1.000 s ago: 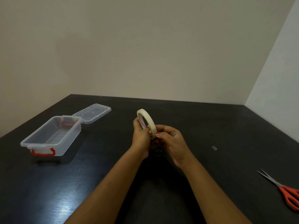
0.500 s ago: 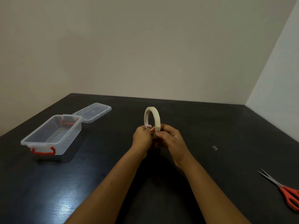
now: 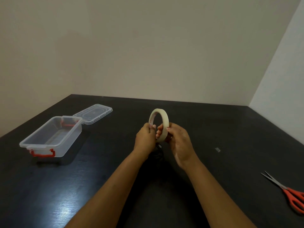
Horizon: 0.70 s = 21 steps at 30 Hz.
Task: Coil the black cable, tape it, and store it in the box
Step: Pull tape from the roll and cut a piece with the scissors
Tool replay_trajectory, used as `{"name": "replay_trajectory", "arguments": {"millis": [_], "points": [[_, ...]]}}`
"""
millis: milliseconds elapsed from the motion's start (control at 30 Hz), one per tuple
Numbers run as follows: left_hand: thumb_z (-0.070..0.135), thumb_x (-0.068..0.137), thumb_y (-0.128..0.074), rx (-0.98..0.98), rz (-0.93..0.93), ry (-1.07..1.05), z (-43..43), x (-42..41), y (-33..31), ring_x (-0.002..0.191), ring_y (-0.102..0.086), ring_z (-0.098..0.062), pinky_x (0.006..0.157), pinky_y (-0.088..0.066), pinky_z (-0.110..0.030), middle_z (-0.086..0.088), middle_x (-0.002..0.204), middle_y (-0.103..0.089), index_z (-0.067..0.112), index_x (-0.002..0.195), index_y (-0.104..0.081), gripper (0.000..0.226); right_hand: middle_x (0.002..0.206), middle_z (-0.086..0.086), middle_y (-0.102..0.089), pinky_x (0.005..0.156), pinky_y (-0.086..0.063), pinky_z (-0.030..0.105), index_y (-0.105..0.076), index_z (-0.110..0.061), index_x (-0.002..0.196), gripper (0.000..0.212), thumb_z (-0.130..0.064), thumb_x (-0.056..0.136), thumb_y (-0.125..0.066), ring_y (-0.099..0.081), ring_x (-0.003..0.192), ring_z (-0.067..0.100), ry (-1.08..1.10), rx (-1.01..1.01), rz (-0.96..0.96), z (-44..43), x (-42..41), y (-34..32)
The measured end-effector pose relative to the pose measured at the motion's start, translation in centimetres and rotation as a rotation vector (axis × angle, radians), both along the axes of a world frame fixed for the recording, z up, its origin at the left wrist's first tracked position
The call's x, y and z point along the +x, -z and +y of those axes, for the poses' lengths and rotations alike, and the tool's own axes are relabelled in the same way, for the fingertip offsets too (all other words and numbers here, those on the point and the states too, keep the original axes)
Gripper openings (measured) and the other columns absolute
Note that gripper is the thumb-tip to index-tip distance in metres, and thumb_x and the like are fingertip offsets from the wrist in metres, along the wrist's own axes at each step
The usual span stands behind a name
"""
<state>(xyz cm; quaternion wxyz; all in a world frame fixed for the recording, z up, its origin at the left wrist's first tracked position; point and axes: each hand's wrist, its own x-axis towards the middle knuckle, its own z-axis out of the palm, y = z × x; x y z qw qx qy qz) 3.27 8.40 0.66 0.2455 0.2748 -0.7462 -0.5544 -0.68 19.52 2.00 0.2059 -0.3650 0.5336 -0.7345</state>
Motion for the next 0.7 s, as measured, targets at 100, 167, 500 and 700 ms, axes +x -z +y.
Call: {"name": "replay_trajectory", "arguments": {"millis": [100,167,500,700], "points": [[0.033,0.1,-0.036,-0.137,0.022,-0.07,0.0,0.2,-0.4,0.074,-0.056,-0.012,0.066,-0.048,-0.028,-0.003,0.086,-0.056,0.021,0.096,-0.05,0.019,0.074,0.002,-0.065,0.08,-0.051,0.034,-0.066,-0.011,0.084,0.026,-0.022,0.084,-0.042,-0.062,0.078,0.017,-0.002,0.008,-0.007,0.2,-0.5,0.0],[0.033,0.1,-0.036,-0.247,0.059,-0.111,-0.2,0.5,-0.7,0.068,-0.054,-0.013,0.063,-0.048,-0.03,-0.003,0.08,-0.055,0.021,0.095,-0.049,0.018,0.073,0.004,-0.063,0.081,-0.048,0.039,-0.067,-0.014,0.081,0.028,-0.02,0.084,-0.04,-0.061,0.078,0.019,-0.02,-0.013,-0.029,0.2,-0.4,-0.1],[0.031,0.101,-0.034,-0.26,-0.008,-0.065,0.5,0.6,-0.7,0.071,-0.057,-0.015,0.066,-0.052,-0.033,-0.002,0.081,-0.054,0.019,0.096,-0.047,0.019,0.064,0.001,-0.057,0.064,-0.051,0.024,-0.065,-0.007,0.089,0.037,-0.004,0.095,-0.029,-0.053,0.063,0.012,-0.132,-0.09,-0.193,0.8,0.0,-1.4],[0.034,0.101,-0.033,-0.055,-0.049,-0.068,0.6,0.4,-0.6,0.077,-0.056,-0.011,0.06,-0.044,-0.025,-0.002,0.092,-0.055,0.015,0.111,-0.05,0.027,0.069,0.0,-0.061,0.069,-0.05,0.024,-0.062,-0.003,0.111,0.04,0.002,0.094,-0.027,-0.054,0.068,0.011,-0.181,-0.062,-0.198,0.5,0.1,-1.4]]}}
